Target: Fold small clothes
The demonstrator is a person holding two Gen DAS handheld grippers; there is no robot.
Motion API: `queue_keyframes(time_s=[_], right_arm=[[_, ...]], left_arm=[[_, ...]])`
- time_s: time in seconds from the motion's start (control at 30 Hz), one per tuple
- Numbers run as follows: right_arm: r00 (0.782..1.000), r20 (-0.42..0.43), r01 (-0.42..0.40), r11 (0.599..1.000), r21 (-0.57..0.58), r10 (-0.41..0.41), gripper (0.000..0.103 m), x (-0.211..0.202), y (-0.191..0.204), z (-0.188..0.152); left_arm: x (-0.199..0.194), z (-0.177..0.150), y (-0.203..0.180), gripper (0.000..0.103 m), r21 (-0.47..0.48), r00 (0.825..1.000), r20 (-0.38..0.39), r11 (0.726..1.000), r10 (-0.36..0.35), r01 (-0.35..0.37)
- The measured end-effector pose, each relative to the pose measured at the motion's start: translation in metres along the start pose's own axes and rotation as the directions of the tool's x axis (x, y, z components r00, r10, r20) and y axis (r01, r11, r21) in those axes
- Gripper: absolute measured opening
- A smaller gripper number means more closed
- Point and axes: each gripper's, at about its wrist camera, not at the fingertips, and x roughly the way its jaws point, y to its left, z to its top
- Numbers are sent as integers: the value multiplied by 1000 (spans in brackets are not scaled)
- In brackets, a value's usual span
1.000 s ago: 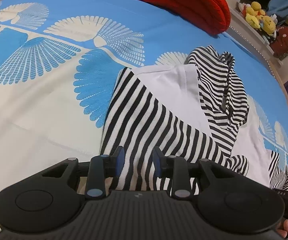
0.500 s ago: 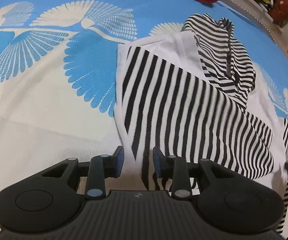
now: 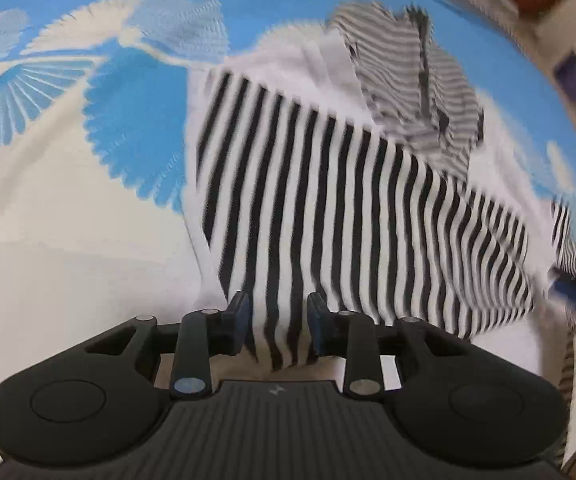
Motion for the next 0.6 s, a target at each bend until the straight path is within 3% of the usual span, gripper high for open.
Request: queue_keyframes(time_s=[0.1, 0.17, 0.3, 0.37, 0.43, 0.6], right_arm=[[998, 57, 31, 999, 21, -32, 32, -11, -20, 21], [988, 135, 69, 997, 31, -73, 32, -24, -43, 47], [927, 314, 211, 977, 13, -204, 32, -45, -96, 102], [900, 355, 269, 963, 8, -254, 32, -43, -122, 124], [884, 367, 305, 952, 14, -289, 35, -33, -145, 139], [886, 327, 342, 939, 14, -328, 39, -2, -179, 149]], left_arm=[[5, -3, -9, 36, 50, 999, -6, 998, 36, -36], [0, -1, -10, 36, 44, 1000, 7, 999, 12, -13], [-5, -1, -7, 36, 23, 1000, 17, 1000, 2, -2], [-3, -2, -7, 36, 24, 1000, 11, 1000, 3, -4], [-2, -2, -8, 36, 30, 1000, 10, 1000, 3, -4], [2, -1, -7, 36, 25, 1000, 5, 1000, 3, -4]])
